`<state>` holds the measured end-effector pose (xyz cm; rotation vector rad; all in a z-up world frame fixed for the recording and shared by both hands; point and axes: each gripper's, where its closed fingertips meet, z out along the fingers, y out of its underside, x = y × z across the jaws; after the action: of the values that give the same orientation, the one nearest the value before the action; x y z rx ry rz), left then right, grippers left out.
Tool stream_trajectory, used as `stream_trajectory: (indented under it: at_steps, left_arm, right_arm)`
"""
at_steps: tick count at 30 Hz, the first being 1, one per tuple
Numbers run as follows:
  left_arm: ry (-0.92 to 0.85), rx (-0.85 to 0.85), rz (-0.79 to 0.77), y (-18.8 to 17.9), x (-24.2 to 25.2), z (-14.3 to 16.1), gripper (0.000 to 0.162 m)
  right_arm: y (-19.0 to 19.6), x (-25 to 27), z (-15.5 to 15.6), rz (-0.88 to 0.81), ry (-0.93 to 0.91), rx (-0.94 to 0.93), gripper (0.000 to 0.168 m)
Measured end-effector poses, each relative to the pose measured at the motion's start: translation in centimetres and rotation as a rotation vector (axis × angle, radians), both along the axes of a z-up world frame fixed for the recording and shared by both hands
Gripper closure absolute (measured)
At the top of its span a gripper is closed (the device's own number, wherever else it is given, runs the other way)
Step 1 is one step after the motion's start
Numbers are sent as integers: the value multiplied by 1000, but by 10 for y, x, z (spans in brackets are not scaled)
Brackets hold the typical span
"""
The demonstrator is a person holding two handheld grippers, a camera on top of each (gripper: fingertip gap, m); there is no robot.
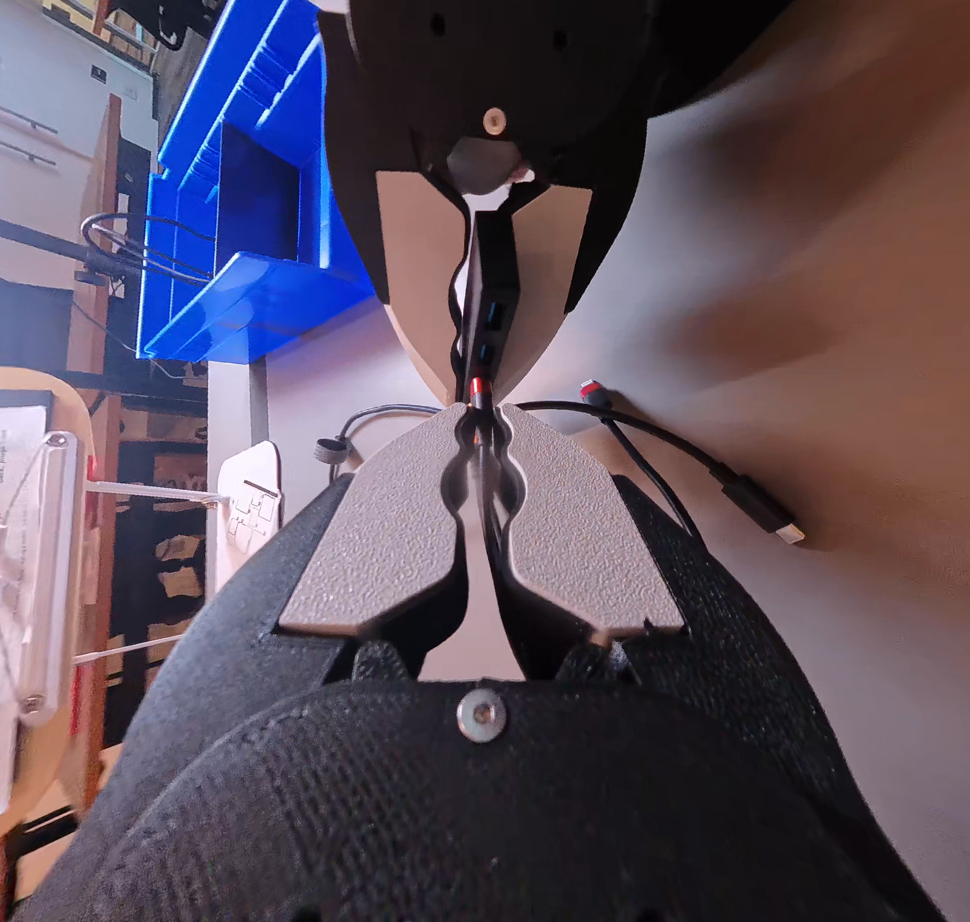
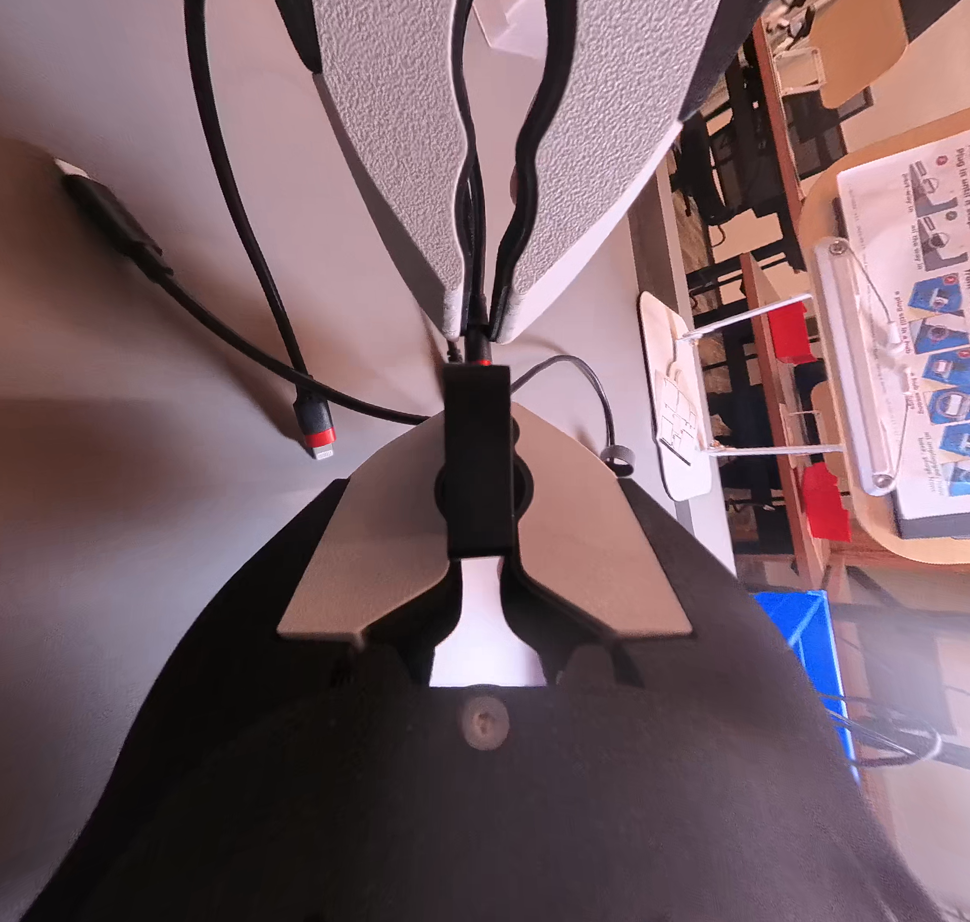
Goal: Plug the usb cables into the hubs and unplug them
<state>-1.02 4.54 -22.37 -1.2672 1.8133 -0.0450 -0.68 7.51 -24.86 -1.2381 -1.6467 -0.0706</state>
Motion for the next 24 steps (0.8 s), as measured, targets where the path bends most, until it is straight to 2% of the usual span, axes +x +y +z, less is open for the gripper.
stream_trajectory:
  at_steps: [2,4,7,9,10,13,16,20,21,22,24]
  left_arm:
    - [-90,-68,17,5,3,3,155]
    - [-189,-160,32,10,5,7,145]
    - [-142,-96,52,19,1,-3,139]
    - [-132,-44,59,20,3,-4,146]
    - [-131,-19,67,22,3,-3,155]
    - [-125,-7,57,21,1,-4,158]
    - [-157,-7,64,20,-4,5,159]
    - [-209,-39,68,17,-13,13,159]
    - [-212,-34,65,17,-14,14,159]
    - [-215,-20,65,17,-16,16,159]
    - [-230,-31,67,16,-19,20,159]
  right_arm:
    - [7,4,3,-17,3,43,155]
    - [12,9,10,-38,14,74,155]
    - [16,15,15,-43,20,92,155]
    - [14,16,13,-38,12,90,155]
    - [12,16,11,-29,8,88,155]
    - [7,14,11,6,24,105,156]
    - [0,12,27,55,133,90,154]
    - [-19,5,52,140,265,46,133]
    - [-21,3,54,141,268,55,133]
    - [-23,2,54,143,244,72,152]
    - [-25,-1,54,124,203,76,157]
